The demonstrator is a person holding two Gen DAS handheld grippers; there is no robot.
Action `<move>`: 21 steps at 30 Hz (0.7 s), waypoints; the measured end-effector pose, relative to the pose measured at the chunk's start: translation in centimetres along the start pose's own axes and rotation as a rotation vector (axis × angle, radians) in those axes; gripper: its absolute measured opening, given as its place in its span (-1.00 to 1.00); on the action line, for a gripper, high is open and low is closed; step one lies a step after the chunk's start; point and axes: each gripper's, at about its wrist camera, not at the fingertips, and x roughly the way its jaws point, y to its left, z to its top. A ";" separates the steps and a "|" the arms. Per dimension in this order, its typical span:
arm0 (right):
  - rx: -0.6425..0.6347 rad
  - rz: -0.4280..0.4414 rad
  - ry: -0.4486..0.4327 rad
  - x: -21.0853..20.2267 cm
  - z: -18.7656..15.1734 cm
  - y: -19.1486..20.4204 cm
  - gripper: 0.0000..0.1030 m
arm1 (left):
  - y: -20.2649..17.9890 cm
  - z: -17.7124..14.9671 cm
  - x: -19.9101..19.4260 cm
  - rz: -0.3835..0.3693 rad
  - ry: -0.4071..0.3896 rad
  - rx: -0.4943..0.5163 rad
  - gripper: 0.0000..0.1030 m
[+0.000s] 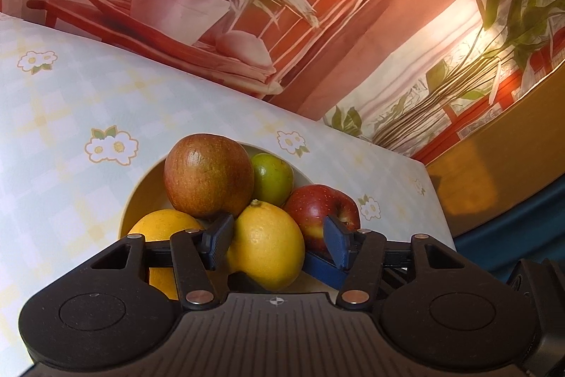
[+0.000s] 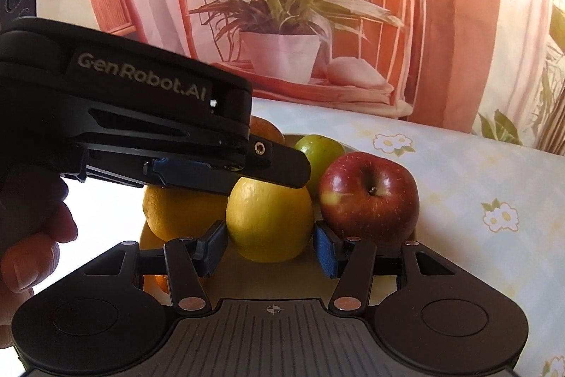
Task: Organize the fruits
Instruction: 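Carry the grapefruit onto the plate and open the right gripper, then withdraw the open right gripper back toward the loose fruits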
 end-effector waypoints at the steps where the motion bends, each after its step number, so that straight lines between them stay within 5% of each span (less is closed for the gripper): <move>1: 0.007 0.002 0.000 0.0 0.0 -0.1 -0.04 | 0.0 0.0 0.0 -0.001 0.002 -0.002 0.17; 21: -0.015 -0.030 -0.052 -3.7 -0.3 0.9 -0.03 | 0.2 -0.9 -4.2 0.015 -0.037 -0.059 0.52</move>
